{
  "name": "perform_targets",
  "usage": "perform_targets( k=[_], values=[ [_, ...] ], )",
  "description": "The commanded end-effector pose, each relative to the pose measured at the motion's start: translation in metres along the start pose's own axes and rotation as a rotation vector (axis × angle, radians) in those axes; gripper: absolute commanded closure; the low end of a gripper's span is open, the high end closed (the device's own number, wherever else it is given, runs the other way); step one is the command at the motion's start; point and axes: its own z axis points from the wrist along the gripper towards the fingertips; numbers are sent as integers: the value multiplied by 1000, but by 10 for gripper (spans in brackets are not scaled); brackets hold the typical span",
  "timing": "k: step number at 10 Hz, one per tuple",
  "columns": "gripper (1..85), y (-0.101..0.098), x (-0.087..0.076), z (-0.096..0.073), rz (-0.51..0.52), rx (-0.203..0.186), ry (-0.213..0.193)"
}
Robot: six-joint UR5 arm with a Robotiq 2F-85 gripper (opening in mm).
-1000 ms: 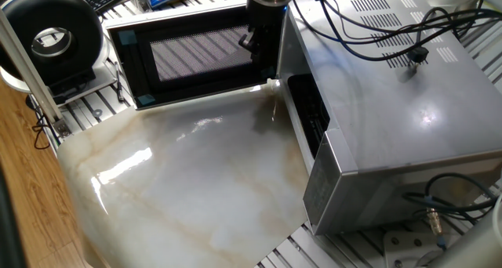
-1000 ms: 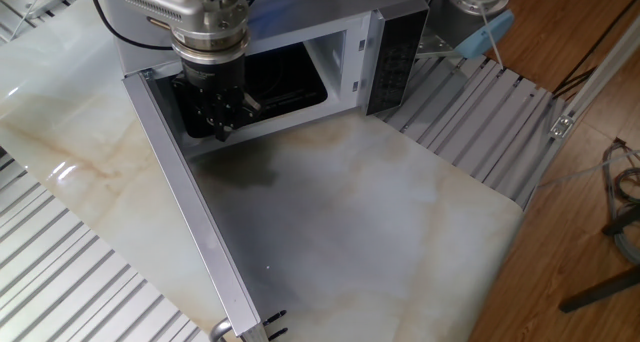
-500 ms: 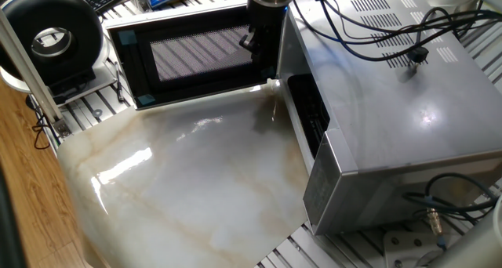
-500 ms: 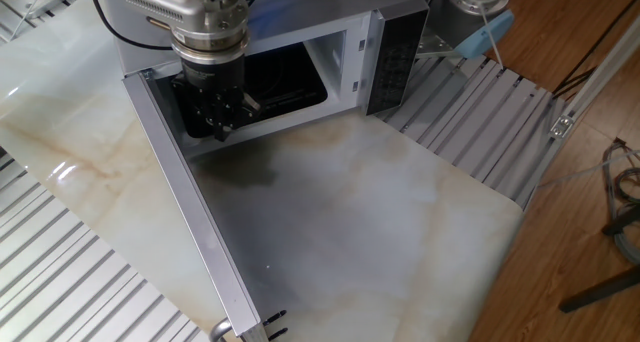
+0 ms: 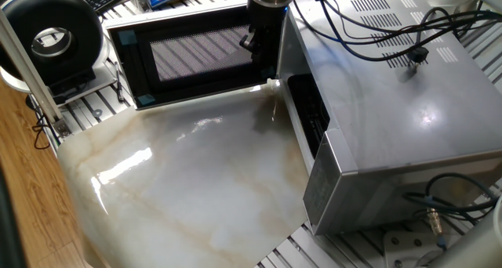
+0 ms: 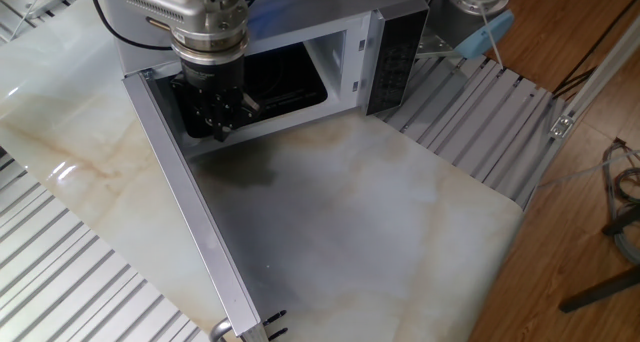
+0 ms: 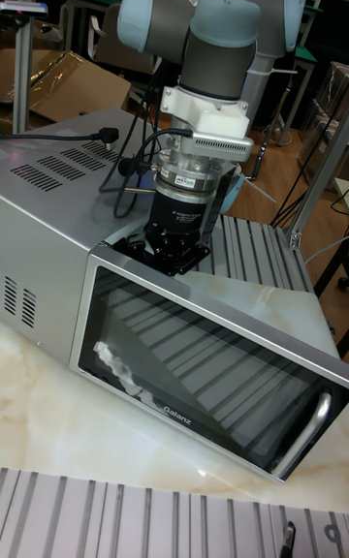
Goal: Close the microwave door
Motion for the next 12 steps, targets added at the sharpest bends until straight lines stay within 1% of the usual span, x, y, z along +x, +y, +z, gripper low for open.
perform_targets(
  k=[1, 3, 4, 8, 9, 12],
  values=[
    [847, 1, -2, 0, 5, -9, -10],
    [847, 4, -3, 1, 18, -19, -11],
    [847, 3, -1, 0, 14, -16, -8],
    [847, -4, -4, 1, -11, 12, -12],
    [847, -4, -3, 1, -13, 11, -11],
    [847, 1, -2, -1, 2, -9, -6]
  ],
)
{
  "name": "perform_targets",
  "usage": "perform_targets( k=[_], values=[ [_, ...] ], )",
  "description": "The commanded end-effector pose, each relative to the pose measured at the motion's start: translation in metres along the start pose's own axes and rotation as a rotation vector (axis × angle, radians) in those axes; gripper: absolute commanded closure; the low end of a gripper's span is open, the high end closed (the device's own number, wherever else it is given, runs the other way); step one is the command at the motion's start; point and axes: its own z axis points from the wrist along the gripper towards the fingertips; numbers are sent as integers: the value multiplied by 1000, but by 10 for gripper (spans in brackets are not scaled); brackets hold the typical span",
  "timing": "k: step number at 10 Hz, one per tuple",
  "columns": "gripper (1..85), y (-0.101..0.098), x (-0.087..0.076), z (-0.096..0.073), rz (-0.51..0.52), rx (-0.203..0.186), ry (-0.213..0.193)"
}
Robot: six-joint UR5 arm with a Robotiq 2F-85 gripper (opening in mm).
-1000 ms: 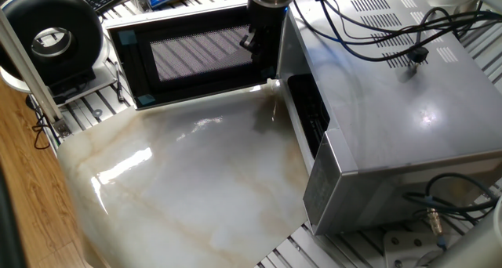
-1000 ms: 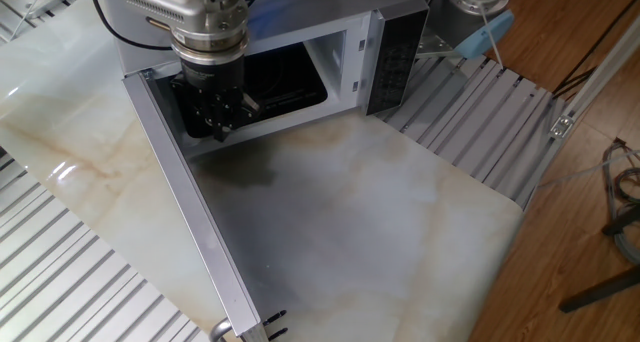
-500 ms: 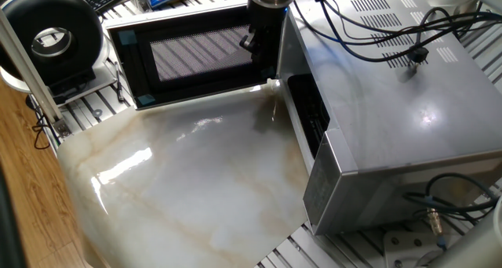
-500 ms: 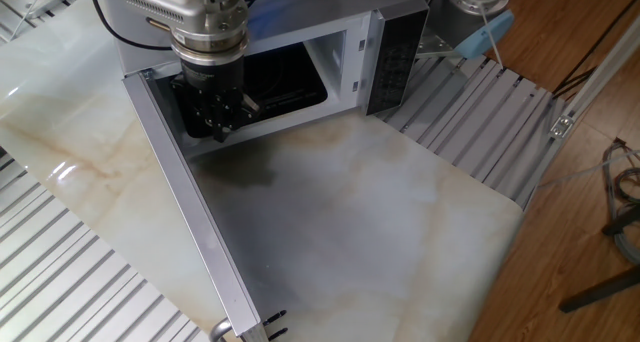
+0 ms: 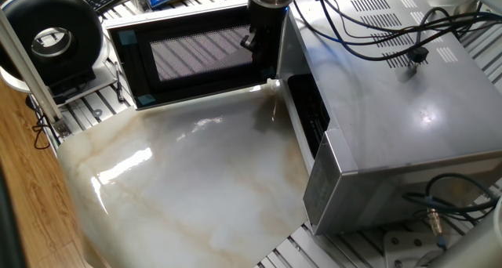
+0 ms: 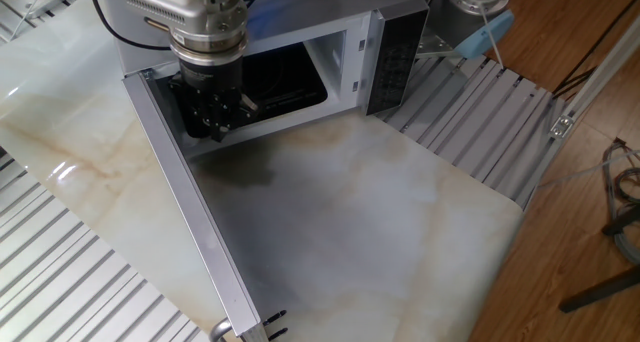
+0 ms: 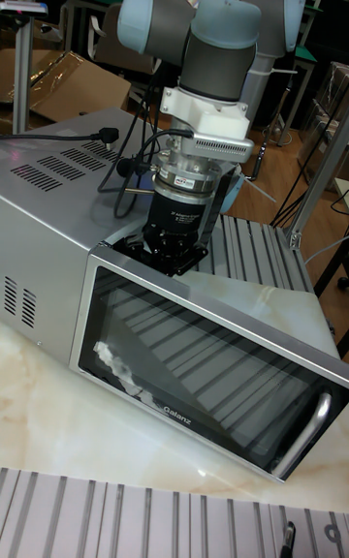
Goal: Close the microwave door
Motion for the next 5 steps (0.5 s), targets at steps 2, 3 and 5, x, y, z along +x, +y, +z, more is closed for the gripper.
perform_targets(
  k=[2, 3, 5],
  values=[
    [847, 6, -2, -1, 27, -28, -10],
    [847, 6, -2, 0, 30, -27, -11],
    [847, 7, -2, 0, 23, -30, -12]
  ],
)
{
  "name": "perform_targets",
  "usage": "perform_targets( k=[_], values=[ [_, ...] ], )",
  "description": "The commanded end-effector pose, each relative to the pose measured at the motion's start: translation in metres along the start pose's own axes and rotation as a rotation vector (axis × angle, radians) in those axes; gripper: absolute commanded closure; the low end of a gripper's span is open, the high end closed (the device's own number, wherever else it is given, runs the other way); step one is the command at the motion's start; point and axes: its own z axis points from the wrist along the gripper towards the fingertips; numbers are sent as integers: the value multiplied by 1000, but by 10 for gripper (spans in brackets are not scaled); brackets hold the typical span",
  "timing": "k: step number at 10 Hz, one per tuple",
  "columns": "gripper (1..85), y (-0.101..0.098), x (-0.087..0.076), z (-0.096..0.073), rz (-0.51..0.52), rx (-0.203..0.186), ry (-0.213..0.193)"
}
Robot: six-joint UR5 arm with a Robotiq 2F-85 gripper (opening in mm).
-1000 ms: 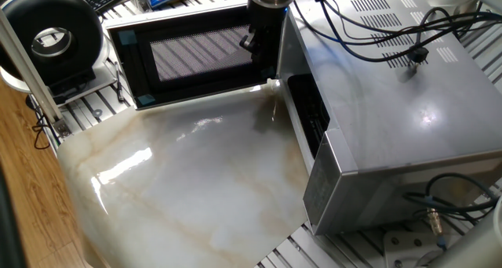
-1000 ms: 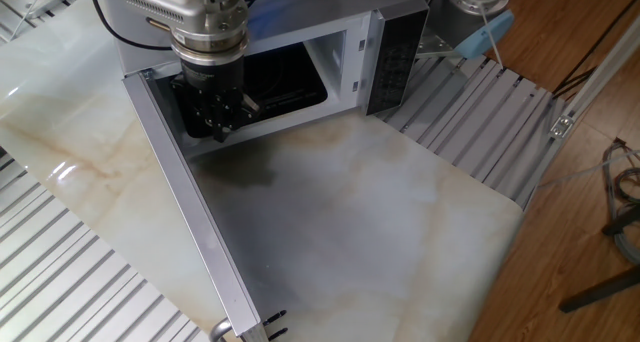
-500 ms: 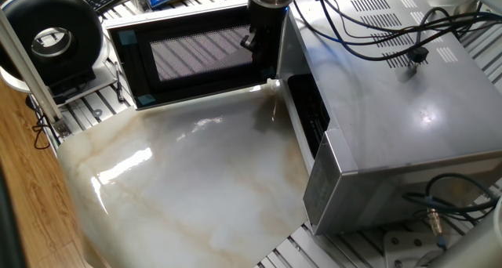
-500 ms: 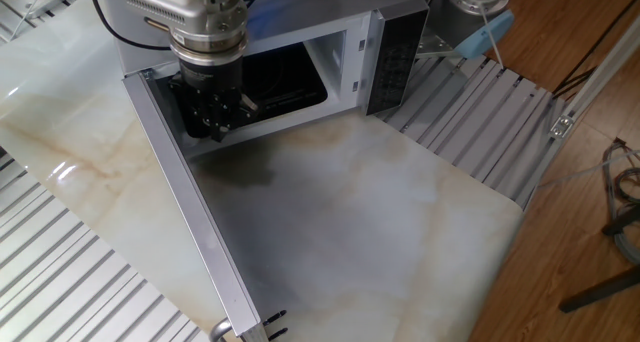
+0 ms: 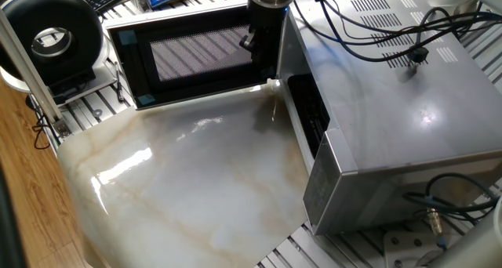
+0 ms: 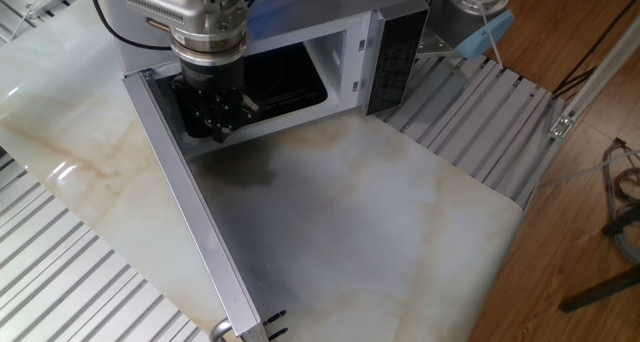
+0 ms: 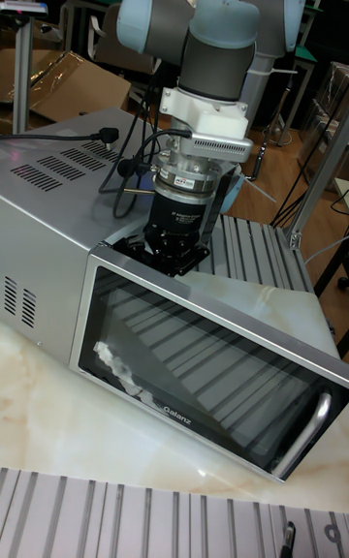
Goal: Close the microwave door
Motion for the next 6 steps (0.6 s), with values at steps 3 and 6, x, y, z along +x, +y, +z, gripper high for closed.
perform_targets(
  k=[3, 6],
  values=[
    [847, 0, -1, -1, -8, -6, -7],
    [847, -1, -1, 0, -17, -5, -13]
  ],
)
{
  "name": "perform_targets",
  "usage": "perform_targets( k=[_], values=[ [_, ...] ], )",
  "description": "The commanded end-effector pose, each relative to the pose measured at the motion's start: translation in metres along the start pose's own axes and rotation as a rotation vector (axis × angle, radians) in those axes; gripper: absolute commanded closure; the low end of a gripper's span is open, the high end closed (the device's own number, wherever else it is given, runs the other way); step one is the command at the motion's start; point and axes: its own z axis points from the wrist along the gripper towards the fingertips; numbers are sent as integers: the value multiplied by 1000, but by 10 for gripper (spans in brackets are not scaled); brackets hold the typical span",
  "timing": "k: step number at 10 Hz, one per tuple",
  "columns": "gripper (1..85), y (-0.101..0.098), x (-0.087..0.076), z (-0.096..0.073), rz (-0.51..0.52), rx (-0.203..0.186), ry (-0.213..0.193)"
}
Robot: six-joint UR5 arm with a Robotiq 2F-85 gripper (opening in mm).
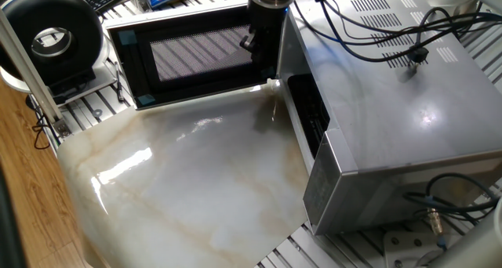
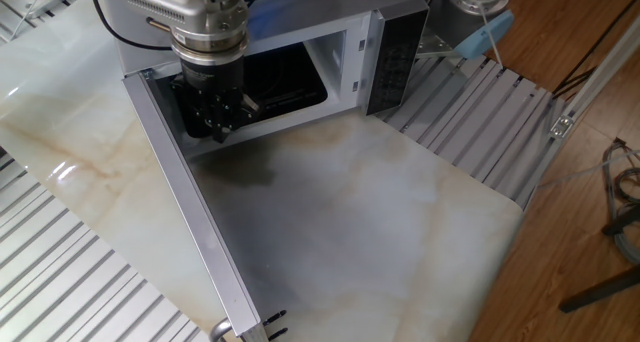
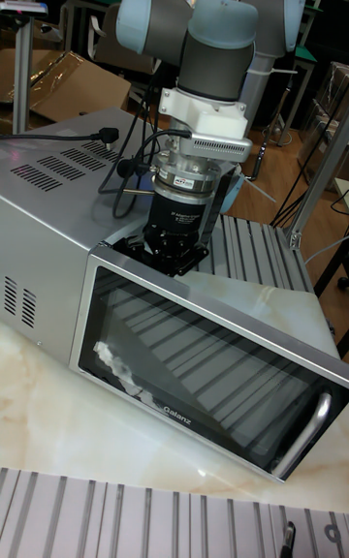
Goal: Close the microwave door
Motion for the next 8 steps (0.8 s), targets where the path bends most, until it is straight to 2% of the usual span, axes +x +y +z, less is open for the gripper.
perform_targets(
  k=[1, 8],
  values=[
    [847, 0, -2, -1, -6, -3, -8],
    [847, -6, -3, -1, -29, 22, -7]
  ],
)
